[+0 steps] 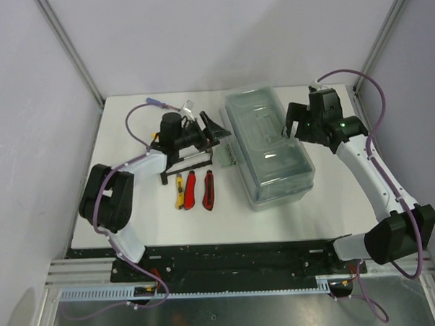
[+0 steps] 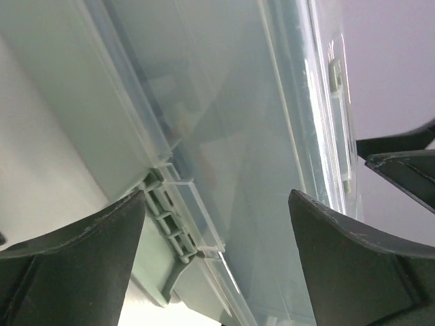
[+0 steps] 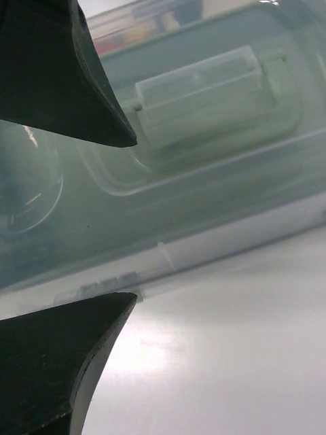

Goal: Pack the tool kit

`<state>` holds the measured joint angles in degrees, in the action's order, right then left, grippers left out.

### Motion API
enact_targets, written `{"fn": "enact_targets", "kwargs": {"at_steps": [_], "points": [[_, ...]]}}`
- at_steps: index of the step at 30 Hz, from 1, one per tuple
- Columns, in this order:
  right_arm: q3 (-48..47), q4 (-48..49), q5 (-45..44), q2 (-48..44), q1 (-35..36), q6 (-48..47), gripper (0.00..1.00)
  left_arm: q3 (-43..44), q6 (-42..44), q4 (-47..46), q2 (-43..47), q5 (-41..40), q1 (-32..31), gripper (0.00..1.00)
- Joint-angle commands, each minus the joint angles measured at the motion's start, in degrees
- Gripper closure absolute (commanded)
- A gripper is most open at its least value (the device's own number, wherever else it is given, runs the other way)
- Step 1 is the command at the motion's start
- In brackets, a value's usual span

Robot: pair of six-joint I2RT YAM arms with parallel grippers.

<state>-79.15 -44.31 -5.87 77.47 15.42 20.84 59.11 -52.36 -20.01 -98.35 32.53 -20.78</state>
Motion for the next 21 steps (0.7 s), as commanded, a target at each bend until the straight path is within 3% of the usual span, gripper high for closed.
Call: {"fn": "enact_targets", "kwargs": {"at_steps": [1, 4, 9, 15, 21], "points": [[3.75, 6.50, 15.56, -0.38, -2.78, 1.96, 0.06, 3.69, 2.84, -2.30, 0.53, 3.05, -2.96, 0.07], [7.08, 9.95, 23.92, -0.65, -5.11, 3.50, 0.06, 2.93, 2.59, -5.45, 1.36, 3.72, -3.68, 0.02], [10.25, 12.10, 30.70, 0.72, -5.13, 6.14, 0.12, 3.50, -0.62, -10.34, -0.66, 7.47, -4.48, 0.01], [11.50, 11.69, 28.66, 1.73, -0.18, 9.25, 0.30, 5.49, -1.91, -11.33, -2.55, 9.62, -5.20, 0.06], [13.64, 10.92, 25.42, 1.75, 1.85, 11.88, 0.41, 9.55, -2.04, -11.41, -2.17, 14.74, -5.51, 0.17]]}}
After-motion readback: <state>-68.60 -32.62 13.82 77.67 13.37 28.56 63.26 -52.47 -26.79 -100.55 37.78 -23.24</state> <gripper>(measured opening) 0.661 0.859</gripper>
